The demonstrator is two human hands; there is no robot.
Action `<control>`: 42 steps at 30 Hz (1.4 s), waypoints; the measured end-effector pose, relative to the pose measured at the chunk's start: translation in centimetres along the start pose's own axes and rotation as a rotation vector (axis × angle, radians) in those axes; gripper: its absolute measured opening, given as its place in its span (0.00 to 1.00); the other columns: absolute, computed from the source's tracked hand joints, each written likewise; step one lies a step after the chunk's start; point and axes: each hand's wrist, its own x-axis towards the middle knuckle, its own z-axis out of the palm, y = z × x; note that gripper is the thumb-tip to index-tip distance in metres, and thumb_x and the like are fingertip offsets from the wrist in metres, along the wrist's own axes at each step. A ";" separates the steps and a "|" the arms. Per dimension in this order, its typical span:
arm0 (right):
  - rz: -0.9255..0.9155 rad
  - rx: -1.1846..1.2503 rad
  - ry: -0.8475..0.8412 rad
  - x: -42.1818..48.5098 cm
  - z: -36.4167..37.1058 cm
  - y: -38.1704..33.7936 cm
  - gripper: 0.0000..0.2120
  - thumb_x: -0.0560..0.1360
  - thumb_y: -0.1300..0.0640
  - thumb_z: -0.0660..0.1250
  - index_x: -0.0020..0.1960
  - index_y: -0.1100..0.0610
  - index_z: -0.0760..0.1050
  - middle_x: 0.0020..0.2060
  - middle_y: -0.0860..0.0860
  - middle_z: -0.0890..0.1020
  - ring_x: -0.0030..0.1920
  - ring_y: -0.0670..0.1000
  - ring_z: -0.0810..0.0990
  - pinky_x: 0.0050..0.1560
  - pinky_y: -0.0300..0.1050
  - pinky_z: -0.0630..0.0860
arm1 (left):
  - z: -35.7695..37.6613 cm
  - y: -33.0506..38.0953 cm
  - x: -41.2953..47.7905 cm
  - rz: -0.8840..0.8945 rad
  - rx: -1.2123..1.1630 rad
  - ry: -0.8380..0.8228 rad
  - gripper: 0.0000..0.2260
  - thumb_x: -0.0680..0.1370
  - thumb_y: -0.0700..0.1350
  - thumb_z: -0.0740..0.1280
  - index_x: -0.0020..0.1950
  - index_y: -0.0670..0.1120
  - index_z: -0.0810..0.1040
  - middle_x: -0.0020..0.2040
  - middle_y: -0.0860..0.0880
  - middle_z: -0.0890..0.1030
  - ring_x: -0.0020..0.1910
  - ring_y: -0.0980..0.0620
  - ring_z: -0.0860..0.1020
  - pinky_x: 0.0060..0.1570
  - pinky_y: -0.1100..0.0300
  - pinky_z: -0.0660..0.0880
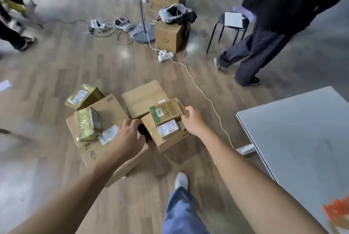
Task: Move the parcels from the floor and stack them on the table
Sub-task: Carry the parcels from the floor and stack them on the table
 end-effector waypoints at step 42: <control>0.491 0.512 0.180 26.7 4.9 4.3 0.28 0.71 0.36 0.67 0.59 0.53 0.62 0.54 0.50 0.77 0.50 0.53 0.78 0.51 0.55 0.79 | 11.4 -5.1 33.3 -0.312 -0.641 -0.463 0.11 0.76 0.42 0.64 0.57 0.51 0.76 0.58 0.51 0.76 0.53 0.50 0.75 0.60 0.48 0.74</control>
